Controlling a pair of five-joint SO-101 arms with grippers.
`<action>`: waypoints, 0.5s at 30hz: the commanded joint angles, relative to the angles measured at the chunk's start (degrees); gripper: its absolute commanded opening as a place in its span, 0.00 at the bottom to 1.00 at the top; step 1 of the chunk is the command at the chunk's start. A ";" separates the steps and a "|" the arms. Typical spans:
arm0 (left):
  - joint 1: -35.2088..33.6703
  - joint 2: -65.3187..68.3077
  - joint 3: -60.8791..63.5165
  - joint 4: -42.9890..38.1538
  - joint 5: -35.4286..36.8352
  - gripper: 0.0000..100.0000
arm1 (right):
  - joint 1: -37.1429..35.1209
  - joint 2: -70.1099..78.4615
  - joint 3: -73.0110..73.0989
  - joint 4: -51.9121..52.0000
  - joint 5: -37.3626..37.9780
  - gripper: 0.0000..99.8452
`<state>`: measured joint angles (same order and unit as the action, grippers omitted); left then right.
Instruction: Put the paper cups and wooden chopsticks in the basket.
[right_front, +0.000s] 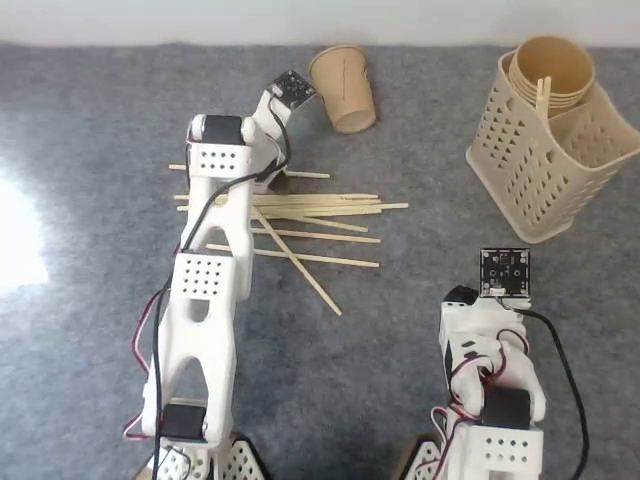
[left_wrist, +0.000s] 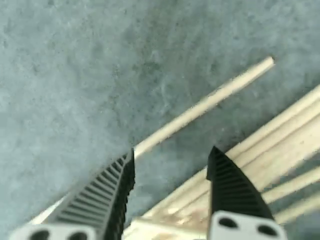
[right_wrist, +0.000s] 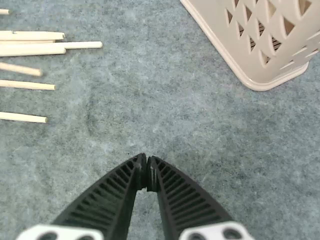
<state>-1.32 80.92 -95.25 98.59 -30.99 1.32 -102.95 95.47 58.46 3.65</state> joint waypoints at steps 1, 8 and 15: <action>-0.62 -12.22 -0.92 2.02 -0.79 0.23 | -0.48 -0.92 0.97 0.31 0.88 0.01; -4.13 -13.63 -0.75 2.02 -0.70 0.23 | -0.48 -0.92 0.97 0.31 0.88 0.01; -9.49 -18.20 0.92 2.46 -12.92 0.23 | -0.48 -0.92 0.97 0.31 0.88 0.01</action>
<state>-8.79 69.93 -95.25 99.12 -33.54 1.32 -102.95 95.47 58.46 3.65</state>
